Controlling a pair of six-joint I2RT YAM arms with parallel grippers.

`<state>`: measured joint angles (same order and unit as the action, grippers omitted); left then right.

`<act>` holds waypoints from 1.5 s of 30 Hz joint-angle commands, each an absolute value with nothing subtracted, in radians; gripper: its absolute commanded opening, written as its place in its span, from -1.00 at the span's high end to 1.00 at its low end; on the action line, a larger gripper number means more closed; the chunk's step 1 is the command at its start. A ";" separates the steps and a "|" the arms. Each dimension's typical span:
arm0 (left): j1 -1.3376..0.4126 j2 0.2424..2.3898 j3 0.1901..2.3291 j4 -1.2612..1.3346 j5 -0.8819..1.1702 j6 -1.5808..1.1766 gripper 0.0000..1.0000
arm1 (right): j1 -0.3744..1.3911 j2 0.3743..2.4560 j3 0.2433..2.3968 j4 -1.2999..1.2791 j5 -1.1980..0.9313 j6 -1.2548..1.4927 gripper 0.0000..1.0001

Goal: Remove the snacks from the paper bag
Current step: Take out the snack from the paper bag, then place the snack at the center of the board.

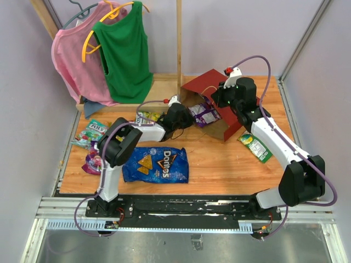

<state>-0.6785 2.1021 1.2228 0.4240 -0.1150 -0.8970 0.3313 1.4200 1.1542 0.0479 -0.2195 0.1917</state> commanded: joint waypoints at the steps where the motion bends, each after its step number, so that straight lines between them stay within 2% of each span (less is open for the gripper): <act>1: -0.684 1.925 1.150 0.475 -0.077 -0.786 0.99 | 0.328 1.422 1.148 0.072 -0.217 0.188 0.92; 11: -0.683 1.515 0.947 0.378 -0.058 -0.655 0.99 | 0.327 1.412 1.142 0.079 -0.210 0.189 0.93; 18: -0.683 1.245 0.894 0.269 -0.096 -0.598 0.99 | 0.327 1.409 1.141 0.086 -0.218 0.197 0.93; 23: -0.683 1.109 0.901 0.161 -0.076 -0.524 0.99 | 0.327 1.413 1.140 0.092 -0.228 0.206 0.93; 28: -0.686 1.031 0.901 0.053 0.036 -0.473 0.99 | 0.327 1.416 1.139 0.098 -0.232 0.213 0.93; 31: -0.712 1.012 0.872 0.025 0.075 -0.460 0.99 | 0.327 1.423 1.139 0.101 -0.243 0.222 0.93; 35: -0.837 1.052 0.877 -0.049 -0.006 -0.395 0.99 | 0.327 1.432 1.140 0.110 -0.256 0.234 0.93; 39: -0.967 1.159 0.941 -0.123 -0.058 -0.338 0.99 | 0.327 1.439 1.141 0.114 -0.264 0.239 0.93; 45: -1.045 1.375 1.048 -0.188 -0.093 -0.284 0.99 | 0.328 1.436 1.141 0.106 -0.257 0.233 0.93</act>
<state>-1.0138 1.2778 0.9512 -0.1577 -0.0402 -0.3588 0.3313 1.4376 1.1500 0.0807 -0.2474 0.2314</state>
